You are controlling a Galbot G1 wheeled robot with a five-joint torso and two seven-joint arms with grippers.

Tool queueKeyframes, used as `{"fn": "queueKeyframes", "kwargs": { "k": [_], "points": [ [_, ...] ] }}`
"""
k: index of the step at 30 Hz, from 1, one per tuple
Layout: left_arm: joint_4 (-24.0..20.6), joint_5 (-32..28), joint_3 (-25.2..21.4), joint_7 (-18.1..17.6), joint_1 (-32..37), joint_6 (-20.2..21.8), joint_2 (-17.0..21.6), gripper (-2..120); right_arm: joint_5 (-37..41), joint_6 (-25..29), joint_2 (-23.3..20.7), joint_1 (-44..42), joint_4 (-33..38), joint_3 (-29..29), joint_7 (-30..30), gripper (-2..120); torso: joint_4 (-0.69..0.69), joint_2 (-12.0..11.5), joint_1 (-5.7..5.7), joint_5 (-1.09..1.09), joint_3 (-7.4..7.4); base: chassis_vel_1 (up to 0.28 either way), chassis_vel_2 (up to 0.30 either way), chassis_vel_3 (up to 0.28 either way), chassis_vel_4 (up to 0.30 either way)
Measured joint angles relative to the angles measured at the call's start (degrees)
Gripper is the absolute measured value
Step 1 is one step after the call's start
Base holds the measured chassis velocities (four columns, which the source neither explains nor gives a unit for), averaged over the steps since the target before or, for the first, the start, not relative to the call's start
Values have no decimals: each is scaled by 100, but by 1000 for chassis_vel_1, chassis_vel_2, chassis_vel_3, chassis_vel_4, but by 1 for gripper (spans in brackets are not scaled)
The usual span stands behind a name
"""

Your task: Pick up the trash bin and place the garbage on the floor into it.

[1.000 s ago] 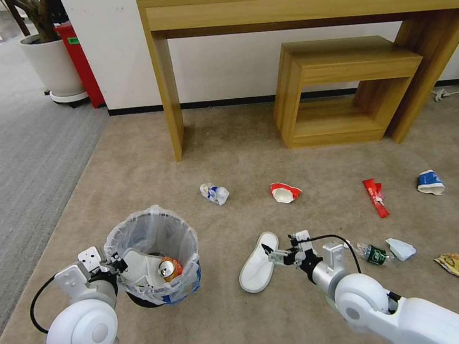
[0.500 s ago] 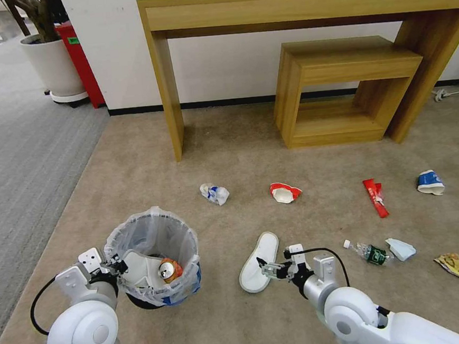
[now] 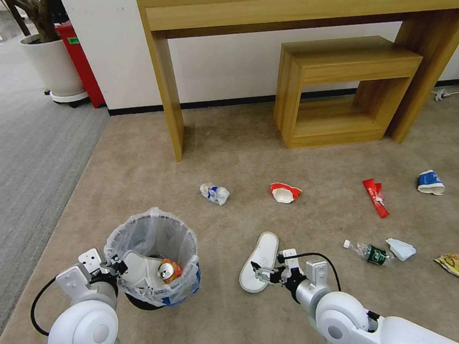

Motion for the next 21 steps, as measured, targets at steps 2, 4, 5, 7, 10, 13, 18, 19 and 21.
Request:
{"fn": "queueKeyframes", "kwargs": {
  "k": [2,4,5,7,10,13,18,19,21],
  "points": [
    [15,-1,1,0,-10,-1,3,1,94,-10,26,22,-1,-33,30,97,0,0,0,0,0,0,0,0,0],
    [22,-2,2,0,-13,-1,4,1,122,-11,49,25,-26,-69,55,97,0,0,0,1,0,0,0,0,0],
    [23,-2,2,-1,-13,-1,4,1,122,-10,51,18,-41,-70,60,97,0,0,0,1,0,0,0,0,0],
    [23,-3,3,-1,-13,-1,0,1,123,-8,46,6,-53,-62,60,97,0,0,0,1,0,0,0,0,0],
    [23,-3,4,-2,-10,-2,-17,1,109,5,34,-4,-79,-21,51,97,0,0,0,0,0,0,0,0,0],
    [20,-3,3,-3,9,-2,-42,1,86,19,47,-21,-98,55,36,97,0,0,0,0,0,0,0,0,0],
    [7,-2,-8,-5,36,-2,-19,1,85,20,47,-25,-140,69,24,97,0,0,0,1,0,0,0,0,0],
    [3,-2,-14,-5,39,-2,-17,1,96,18,42,-24,-153,69,23,97,0,0,0,1,0,0,0,0,0],
    [1,-2,-16,-6,42,-3,-17,1,101,17,39,-23,-165,69,24,97,0,0,0,0,0,0,0,0,0]
  ]
}}
